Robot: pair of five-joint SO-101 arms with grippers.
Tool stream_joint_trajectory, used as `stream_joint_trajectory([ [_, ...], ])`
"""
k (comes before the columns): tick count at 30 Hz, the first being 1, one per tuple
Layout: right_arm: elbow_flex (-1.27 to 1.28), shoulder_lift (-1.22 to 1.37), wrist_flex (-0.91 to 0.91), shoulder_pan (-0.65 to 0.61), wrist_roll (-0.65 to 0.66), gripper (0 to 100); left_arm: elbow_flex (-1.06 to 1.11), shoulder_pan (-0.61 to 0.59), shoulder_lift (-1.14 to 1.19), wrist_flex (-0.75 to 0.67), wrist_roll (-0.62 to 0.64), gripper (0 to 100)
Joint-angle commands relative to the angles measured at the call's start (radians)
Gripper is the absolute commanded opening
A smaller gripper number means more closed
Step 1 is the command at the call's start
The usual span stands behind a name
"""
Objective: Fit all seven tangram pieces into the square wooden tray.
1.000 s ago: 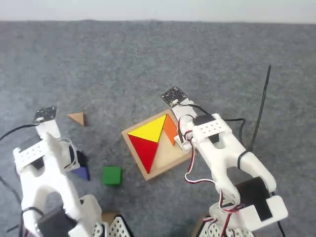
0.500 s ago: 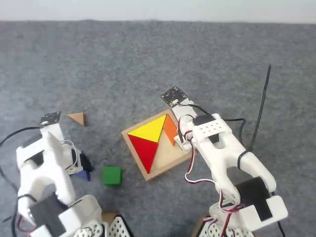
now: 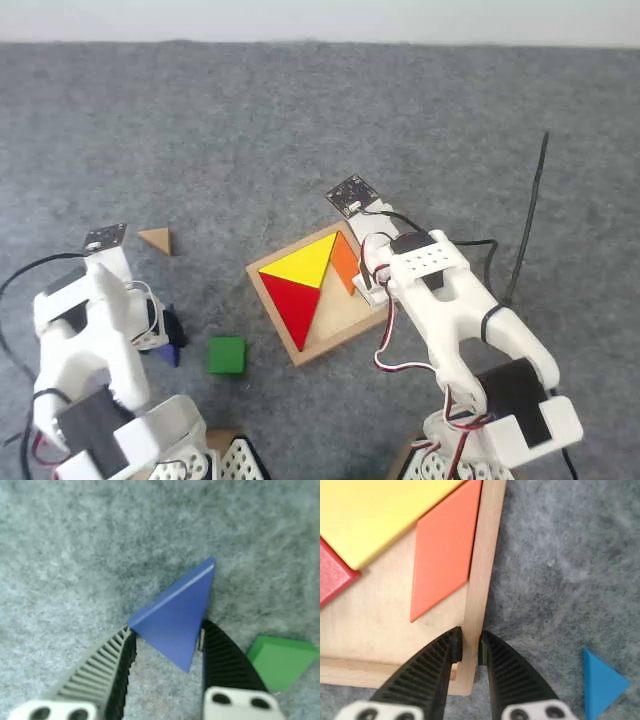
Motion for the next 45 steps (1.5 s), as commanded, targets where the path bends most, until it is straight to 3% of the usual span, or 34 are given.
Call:
stream_joint_trajectory([
  [1,0.003,-0.008,-0.008,-0.024,0.014,0.7,-0.025,-0.002,0.015,-0.015,-0.009,16],
  [11,0.003,-0.008,-0.008,-0.024,0.014,0.7,-0.073,-0.009,0.015,-0.009,-0.020,20],
  [15,0.003,-0.008,-0.008,-0.024,0.014,0.7,-0.128,-0.008,0.017,0.078,-0.152,29],
  [23,0.003,-0.008,-0.008,-0.024,0.014,0.7,-0.163,0.006,0.025,0.094,-0.267,29],
  [45,0.003,-0.008,-0.005,-0.024,0.014,0.7,-0.054,0.014,0.028,0.025,-0.261,26],
])
